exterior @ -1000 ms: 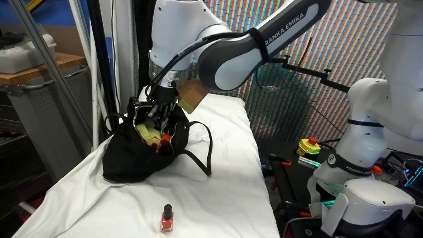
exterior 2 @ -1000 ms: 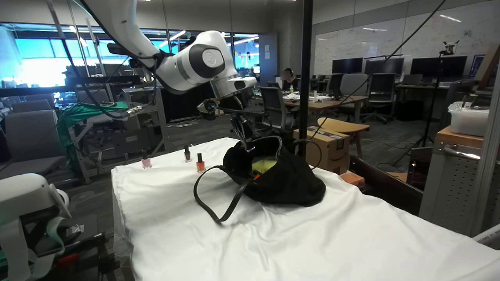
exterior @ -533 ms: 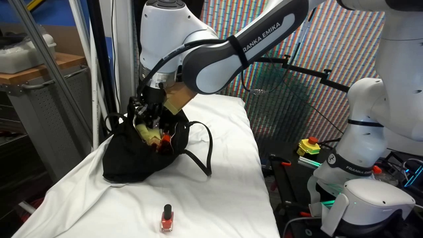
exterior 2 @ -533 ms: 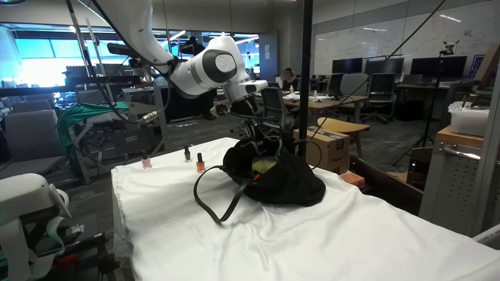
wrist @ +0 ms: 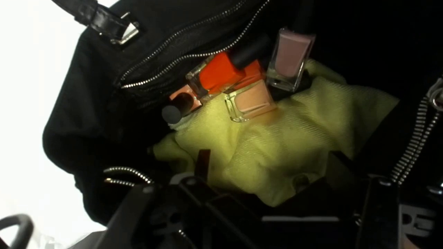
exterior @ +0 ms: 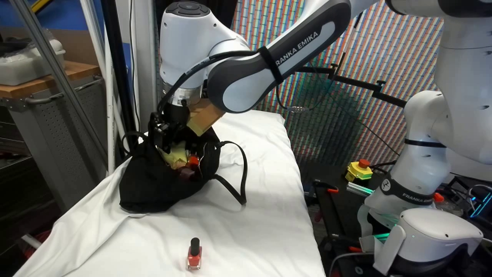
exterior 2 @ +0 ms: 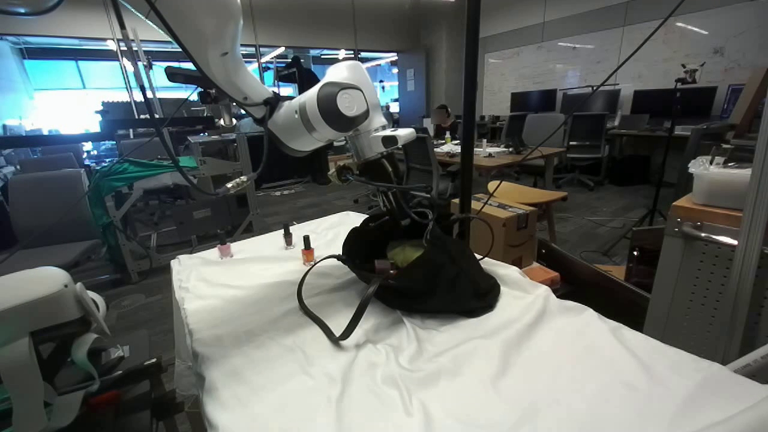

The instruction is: Pick up the nail polish and put them in the bag

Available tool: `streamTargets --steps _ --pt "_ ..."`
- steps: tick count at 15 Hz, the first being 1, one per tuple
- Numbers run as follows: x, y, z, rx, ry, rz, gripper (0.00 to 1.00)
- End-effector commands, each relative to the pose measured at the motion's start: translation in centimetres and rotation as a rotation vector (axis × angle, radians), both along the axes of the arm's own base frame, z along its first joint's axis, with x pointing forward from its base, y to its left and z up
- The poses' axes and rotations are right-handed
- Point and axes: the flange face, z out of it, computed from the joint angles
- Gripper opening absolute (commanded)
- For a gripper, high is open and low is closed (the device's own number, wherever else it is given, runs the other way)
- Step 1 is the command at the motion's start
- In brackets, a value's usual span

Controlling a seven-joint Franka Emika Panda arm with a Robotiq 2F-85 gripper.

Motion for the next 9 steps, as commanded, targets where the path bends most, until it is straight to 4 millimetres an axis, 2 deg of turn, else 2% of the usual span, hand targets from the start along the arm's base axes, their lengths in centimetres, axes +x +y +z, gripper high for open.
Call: streamTargets --steps 1,9 --pt "-0.7 0.4 0.9 -0.007 0.019 0.031 1.0" --pt "-7.1 1.2 2.9 -0.027 0.147 0.147 1.0"
